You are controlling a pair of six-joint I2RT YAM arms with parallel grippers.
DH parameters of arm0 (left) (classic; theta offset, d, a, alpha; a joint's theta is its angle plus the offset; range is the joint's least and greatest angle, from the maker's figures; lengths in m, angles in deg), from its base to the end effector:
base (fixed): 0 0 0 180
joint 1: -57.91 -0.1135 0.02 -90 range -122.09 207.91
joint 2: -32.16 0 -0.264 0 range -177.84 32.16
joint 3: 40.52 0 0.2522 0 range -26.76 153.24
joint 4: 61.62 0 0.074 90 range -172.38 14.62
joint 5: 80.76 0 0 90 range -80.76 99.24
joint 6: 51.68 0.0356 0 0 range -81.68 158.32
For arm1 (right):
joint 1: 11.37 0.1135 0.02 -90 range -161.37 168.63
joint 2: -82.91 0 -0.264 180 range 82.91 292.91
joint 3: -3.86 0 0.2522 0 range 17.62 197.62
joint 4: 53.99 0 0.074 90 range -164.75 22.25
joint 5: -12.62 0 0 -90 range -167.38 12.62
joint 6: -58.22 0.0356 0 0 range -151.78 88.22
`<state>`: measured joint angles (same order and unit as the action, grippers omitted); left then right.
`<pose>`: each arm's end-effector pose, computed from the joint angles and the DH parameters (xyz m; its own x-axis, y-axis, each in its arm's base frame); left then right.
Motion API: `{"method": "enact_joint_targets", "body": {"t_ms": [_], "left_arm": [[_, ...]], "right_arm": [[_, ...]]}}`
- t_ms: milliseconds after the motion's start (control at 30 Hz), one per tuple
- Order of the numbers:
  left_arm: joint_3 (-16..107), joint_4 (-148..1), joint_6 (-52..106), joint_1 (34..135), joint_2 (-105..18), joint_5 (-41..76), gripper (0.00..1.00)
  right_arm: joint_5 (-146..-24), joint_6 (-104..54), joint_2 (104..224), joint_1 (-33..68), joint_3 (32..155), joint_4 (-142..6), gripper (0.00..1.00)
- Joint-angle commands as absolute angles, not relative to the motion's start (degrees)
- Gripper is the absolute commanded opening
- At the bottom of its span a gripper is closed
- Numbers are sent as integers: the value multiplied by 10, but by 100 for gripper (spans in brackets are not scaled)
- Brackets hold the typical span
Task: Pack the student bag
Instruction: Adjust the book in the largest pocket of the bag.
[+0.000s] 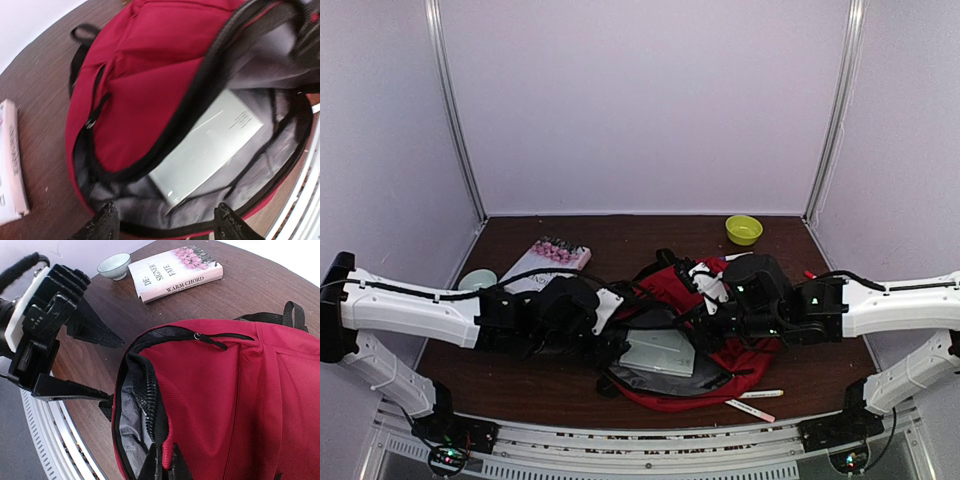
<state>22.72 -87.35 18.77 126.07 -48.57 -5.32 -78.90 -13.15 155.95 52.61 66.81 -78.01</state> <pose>0.1188 -0.2724 0.2240 -0.5179 0.4216 -0.7443 0.6971 0.7123 -0.0816 0.1229 0.2539 0.2604 -0.5232 -0.3438 -0.7798 -0.7818 0.5578 0.2786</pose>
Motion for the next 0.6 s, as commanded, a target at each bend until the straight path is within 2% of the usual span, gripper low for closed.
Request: {"method": "enact_joint_targets", "body": {"t_ms": [0, 133, 267, 567], "left_arm": [[199, -931, 114, 1247, -434, -137, 67], [192, -972, 76, 1201, -392, -175, 73], [169, -968, 13, 1132, -359, -188, 96], [147, -946, -136, 947, -406, -110, 98]], "right_arm": [[-793, -121, 1563, 530, 664, -760, 0], [-794, -120, 1569, 530, 665, -766, 0], [-795, -115, 1571, 530, 665, -769, 0], [-798, -105, 1581, 536, 673, -772, 0]]}}
